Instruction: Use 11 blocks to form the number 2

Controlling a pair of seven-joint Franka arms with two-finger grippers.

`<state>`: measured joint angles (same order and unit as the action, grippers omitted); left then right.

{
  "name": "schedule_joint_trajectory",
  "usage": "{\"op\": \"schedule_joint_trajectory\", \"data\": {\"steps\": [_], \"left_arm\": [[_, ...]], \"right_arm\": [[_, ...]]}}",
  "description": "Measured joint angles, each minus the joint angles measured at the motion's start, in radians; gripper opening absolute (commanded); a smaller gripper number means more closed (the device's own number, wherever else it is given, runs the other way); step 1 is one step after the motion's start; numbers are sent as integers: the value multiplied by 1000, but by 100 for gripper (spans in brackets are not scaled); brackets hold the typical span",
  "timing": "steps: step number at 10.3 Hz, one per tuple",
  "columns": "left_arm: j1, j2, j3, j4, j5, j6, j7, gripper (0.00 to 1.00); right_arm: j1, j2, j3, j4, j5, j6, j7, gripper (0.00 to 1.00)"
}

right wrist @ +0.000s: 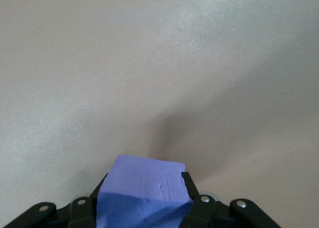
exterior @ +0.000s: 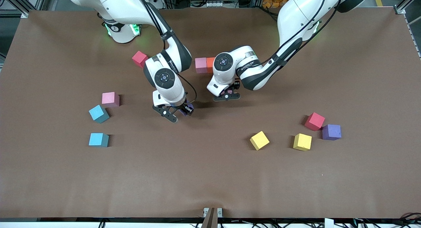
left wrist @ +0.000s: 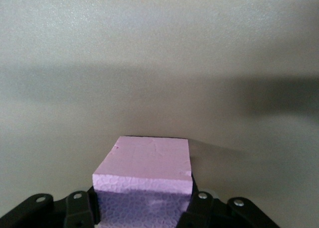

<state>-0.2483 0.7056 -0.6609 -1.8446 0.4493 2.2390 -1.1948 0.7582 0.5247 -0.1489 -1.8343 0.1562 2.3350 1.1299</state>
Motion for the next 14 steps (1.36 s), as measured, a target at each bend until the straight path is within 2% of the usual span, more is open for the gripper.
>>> {"op": "schedule_joint_trajectory", "data": {"steps": [4, 14], "left_arm": [[0, 4, 1, 2, 0, 2, -14, 15], [-2, 7, 3, 2, 0, 15, -45, 15]], "right_arm": [[-10, -62, -4, -64, -3, -14, -1, 0], [-10, -66, -3, -71, -4, -14, -1, 0]]}}
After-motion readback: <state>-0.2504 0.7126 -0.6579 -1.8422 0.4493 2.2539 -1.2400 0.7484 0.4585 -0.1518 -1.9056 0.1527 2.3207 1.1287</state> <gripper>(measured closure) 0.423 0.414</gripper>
